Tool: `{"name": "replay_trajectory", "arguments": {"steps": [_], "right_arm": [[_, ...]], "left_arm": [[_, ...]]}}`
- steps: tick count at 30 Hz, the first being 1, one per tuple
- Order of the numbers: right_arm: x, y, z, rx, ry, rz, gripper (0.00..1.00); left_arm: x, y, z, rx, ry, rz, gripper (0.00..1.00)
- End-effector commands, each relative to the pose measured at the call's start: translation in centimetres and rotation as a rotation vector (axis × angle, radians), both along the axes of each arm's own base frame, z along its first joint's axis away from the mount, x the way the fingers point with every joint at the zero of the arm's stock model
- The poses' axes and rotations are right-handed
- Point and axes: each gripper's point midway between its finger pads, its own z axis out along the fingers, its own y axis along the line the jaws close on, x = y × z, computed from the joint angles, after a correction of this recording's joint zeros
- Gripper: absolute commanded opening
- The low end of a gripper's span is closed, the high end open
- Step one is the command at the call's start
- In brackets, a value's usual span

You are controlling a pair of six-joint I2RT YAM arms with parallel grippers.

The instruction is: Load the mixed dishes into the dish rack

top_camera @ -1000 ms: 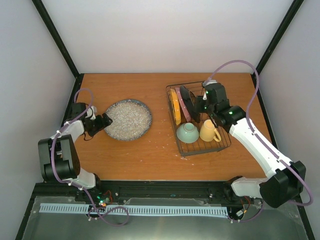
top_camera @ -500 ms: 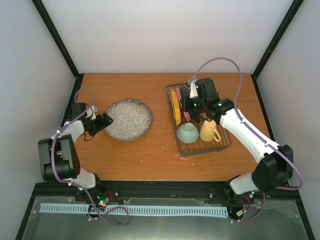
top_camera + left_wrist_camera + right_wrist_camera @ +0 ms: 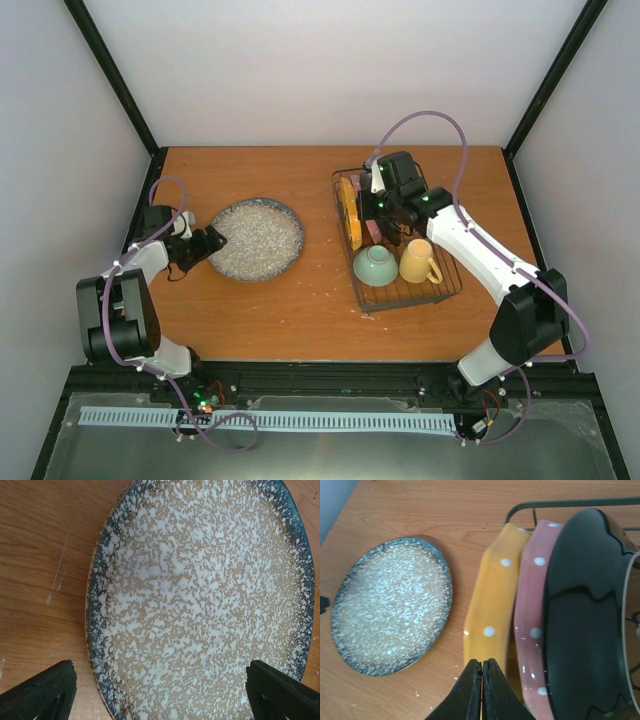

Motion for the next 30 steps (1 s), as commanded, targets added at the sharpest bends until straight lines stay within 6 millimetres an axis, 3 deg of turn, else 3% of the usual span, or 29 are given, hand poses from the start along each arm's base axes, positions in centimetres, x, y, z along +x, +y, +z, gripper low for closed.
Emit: {"name": "replay_trajectory", "arguments": {"steps": [1, 12, 30], "right_arm": [[0.9, -1.5, -1.2, -0.107, 0.002, -0.066, 0.03], [1.9, -4.1, -4.0, -0.217, 0.045, -0.168, 0.03], [3.0, -11.2, -2.6, -0.358, -0.011, -0.464, 0.03]], "left_arm": [[0.5, 0.3, 1.0, 0.003, -0.041, 0.002, 0.93], [0.5, 0.5, 1.2, 0.018, -0.047, 0.004, 0.93], [0.5, 0.9, 1.2, 0.038, -0.041, 0.016, 0.93]]}}
